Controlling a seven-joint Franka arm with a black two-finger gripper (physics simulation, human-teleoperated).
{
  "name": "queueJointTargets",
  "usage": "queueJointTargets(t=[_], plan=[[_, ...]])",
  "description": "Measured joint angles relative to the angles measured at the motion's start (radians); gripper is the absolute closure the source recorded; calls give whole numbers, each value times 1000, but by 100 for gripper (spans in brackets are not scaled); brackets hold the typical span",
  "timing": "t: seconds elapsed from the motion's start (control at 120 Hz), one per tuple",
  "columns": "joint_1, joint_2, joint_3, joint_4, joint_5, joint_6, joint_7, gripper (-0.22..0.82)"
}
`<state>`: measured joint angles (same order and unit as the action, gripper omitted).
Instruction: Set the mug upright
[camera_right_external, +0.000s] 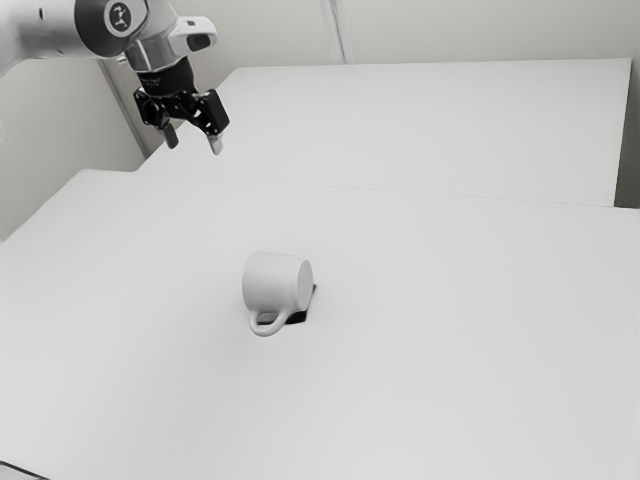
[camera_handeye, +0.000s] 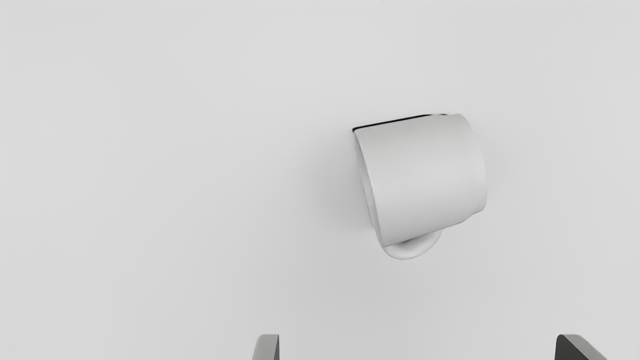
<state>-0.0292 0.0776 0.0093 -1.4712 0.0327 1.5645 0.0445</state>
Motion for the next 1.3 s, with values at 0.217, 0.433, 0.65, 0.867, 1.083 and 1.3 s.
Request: queueJointTargets(t=[0.217,0.433,0.65,0.867,1.083,1.3], plan=[[-2,-5,-1,-1,-1,4,-11,0],[7,-27,0,-20,-19,5,-18,0],[38,-32,0,-98,-112,39,-24,0],[131,6,1,-175,-209,115,16,0],[177,60,0,-231,-341,203,126,0],[232,118,0,-296,-503,262,271,0]])
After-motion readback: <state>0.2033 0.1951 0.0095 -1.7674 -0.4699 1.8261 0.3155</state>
